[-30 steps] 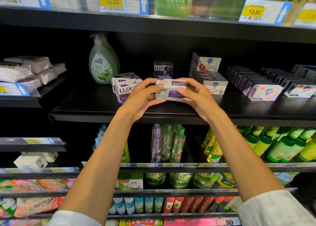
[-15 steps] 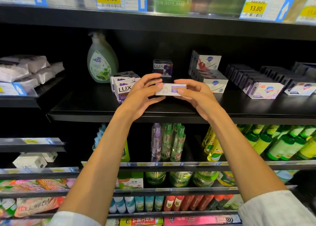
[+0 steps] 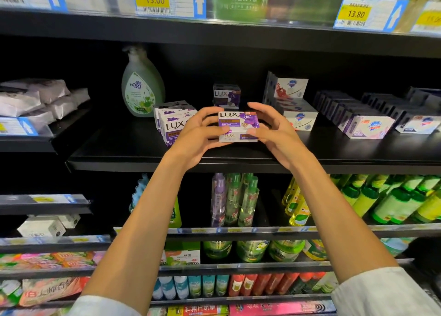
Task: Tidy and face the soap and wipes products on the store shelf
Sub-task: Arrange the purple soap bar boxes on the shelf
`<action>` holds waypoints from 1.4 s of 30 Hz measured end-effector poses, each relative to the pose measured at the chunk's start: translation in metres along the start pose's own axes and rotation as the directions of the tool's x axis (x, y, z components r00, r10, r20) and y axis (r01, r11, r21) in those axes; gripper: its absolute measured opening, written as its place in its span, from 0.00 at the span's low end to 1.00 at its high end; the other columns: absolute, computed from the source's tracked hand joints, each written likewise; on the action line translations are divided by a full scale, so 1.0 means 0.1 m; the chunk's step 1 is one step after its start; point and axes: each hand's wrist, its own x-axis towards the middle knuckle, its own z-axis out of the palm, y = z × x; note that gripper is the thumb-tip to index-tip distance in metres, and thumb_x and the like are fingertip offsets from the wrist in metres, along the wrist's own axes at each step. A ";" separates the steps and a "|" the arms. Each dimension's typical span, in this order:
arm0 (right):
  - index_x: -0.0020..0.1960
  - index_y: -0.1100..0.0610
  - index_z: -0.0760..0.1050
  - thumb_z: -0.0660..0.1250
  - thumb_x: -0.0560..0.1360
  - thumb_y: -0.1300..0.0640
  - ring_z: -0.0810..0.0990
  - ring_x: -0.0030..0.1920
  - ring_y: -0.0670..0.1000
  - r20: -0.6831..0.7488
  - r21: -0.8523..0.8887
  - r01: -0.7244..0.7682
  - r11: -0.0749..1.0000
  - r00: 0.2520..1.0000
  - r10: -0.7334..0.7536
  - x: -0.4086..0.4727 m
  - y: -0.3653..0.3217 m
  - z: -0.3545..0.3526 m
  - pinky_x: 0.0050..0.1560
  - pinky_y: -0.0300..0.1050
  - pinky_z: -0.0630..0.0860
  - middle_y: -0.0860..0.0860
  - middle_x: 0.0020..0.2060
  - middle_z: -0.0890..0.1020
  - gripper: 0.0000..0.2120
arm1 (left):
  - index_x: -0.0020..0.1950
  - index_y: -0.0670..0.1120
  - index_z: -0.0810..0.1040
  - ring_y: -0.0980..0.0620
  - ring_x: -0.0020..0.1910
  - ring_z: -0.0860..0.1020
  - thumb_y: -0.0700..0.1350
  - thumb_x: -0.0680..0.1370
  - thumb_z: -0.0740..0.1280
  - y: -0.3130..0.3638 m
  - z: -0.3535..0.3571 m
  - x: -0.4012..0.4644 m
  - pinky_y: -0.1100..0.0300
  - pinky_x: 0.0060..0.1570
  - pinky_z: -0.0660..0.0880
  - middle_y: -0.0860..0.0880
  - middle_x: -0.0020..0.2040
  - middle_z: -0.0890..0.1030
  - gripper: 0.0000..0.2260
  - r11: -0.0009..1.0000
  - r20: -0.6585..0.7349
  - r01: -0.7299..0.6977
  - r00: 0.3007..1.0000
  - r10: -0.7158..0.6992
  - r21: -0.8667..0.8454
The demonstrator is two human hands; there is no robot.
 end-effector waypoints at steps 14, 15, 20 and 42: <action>0.69 0.58 0.77 0.71 0.80 0.65 0.85 0.61 0.60 -0.032 0.053 -0.063 0.997 0.997 0.064 -0.01 -0.01 -0.03 0.49 0.57 0.87 0.60 0.60 0.85 0.18 | 0.75 0.46 0.71 0.40 0.66 0.81 0.28 0.78 0.70 -0.03 -0.04 -0.01 0.39 0.63 0.79 0.41 0.73 0.73 0.28 0.996 0.086 -0.074 0.994 0.069 0.057; 0.69 0.58 0.77 0.71 0.80 0.65 0.85 0.61 0.60 -0.029 0.052 -0.051 0.997 0.998 0.053 -0.01 -0.01 -0.03 0.50 0.58 0.86 0.60 0.60 0.84 0.19 | 0.75 0.47 0.71 0.40 0.66 0.81 0.28 0.79 0.69 -0.02 -0.04 -0.02 0.41 0.63 0.80 0.42 0.72 0.74 0.27 0.996 0.085 -0.069 0.994 0.065 0.049; 0.69 0.57 0.77 0.73 0.77 0.67 0.83 0.64 0.56 -0.038 0.017 -0.021 1.000 0.999 0.021 -0.03 -0.01 -0.02 0.55 0.60 0.85 0.57 0.62 0.83 0.22 | 0.75 0.47 0.72 0.43 0.63 0.83 0.35 0.80 0.72 -0.03 0.00 0.01 0.42 0.61 0.81 0.40 0.66 0.80 0.25 0.996 0.032 -0.007 0.999 0.004 0.091; 0.71 0.50 0.77 0.72 0.77 0.68 0.81 0.63 0.44 0.030 -0.297 0.009 0.955 1.000 0.000 0.05 0.08 -0.03 0.64 0.46 0.80 0.46 0.59 0.84 0.26 | 0.61 0.52 0.77 0.51 0.59 0.84 0.40 0.77 0.76 -0.02 0.05 -0.18 0.59 0.53 0.83 0.48 0.58 0.84 0.16 0.871 -0.116 -0.122 0.973 0.200 0.477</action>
